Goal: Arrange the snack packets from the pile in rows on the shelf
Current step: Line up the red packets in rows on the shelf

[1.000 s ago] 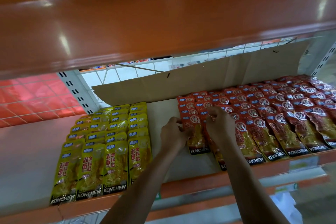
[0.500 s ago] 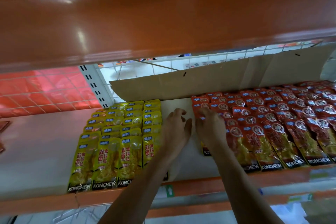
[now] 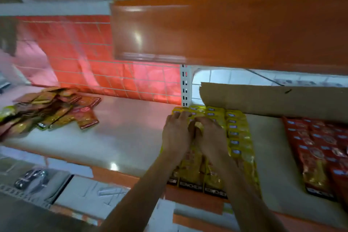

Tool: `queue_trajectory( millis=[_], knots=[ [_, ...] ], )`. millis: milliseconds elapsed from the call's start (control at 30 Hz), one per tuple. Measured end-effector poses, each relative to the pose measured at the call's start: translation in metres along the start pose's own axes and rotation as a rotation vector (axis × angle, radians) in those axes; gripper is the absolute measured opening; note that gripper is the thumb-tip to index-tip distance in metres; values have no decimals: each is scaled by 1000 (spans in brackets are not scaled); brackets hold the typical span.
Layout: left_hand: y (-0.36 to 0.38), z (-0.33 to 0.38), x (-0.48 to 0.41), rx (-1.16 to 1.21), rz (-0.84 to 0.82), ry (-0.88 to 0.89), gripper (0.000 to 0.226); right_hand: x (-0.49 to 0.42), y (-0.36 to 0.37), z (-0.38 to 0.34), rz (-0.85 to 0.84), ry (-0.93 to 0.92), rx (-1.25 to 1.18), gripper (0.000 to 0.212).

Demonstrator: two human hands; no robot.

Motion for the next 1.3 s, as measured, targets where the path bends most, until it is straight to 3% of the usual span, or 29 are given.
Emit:
queue_trajectory(
  millis=[400, 667, 900, 1133, 1300],
  knots=[
    [-114, -216, 4, -74, 14, -277, 36, -76, 161, -170, -186, -166, 57, 37],
    [-157, -331, -1, -189, 62, -370, 22, -116, 240, -232, -256, -96, 132, 40],
    [-171, -376, -30, -229, -29, -417, 26, -132, 262, -259, -191, -11, 351, 72],
    [-162, -393, -84, -252, -197, -372, 38, -143, 256, -245, -302, 33, 339, 67],
    [-144, -399, -96, -192, -270, -515, 42, -143, 234, -229, -325, 56, 181, 56]
  ],
)
Point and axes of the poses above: each hand's wrist, its own x-axis away from the middle knuckle, its own y-axis out of the palm, z = x × y, the point moved 5 cm from there along -x, towards the middle knuckle, and after that the axes turned 14 degrees about -z, right-handed, at the moved point
